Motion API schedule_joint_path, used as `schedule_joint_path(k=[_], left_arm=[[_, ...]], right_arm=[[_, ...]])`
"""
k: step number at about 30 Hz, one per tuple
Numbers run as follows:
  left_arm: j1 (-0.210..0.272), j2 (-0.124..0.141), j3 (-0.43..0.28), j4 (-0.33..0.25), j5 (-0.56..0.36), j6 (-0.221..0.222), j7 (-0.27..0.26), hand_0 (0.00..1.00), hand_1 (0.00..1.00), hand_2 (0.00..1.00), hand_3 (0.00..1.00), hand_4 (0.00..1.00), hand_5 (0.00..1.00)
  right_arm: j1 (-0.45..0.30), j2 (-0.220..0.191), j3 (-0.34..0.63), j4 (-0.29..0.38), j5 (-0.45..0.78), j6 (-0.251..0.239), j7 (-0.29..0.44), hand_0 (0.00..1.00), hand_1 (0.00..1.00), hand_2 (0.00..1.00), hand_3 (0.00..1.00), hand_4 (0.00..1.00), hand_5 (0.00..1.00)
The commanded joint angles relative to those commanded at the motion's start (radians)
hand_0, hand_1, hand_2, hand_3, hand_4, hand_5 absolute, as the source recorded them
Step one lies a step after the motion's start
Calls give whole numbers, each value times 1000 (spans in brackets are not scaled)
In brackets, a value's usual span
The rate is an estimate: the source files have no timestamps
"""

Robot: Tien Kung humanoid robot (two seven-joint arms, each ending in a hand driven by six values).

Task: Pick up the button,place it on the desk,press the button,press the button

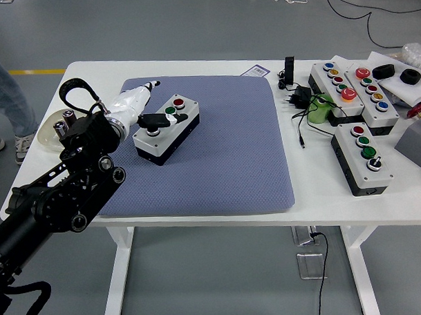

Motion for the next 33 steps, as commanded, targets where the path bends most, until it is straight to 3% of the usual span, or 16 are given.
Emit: schedule_joint_path(k=[14,19,21,22,27,28,33], left_arm=[[-76,-57,131,150,8,42,66,998,998,998,998,998,734],[-108,-84,183,235,22,69,82,994,998,998,998,998,726],[-120,-84,202,259,26,76,86,994,998,998,998,998,726],[-125,-84,209,268,25,76,87,944,998,998,998,998,690],[-152,-84,255,321,0,71,104,944,998,998,998,998,690],[-156,-84,261,328,-3,71,107,814,928,997,998,998,516],[-176,-84,301,364,-28,48,121,814,928,997,998,998,516]], right_arm=[[1,-3,-8,0,0,1,-1,639,555,593,631,235,260],[0,-4,-16,0,2,1,-1,639,554,593,631,236,258],[-1,-4,-17,0,2,1,-1,639,554,593,631,236,258],[-1,-5,-18,0,3,1,-1,639,554,593,631,236,258],[-2,-6,-26,1,4,2,-2,639,554,593,631,236,258],[-3,-6,-26,1,4,2,-1,640,554,593,631,236,259],[-3,-8,-30,0,3,3,-1,640,554,593,631,236,259]])
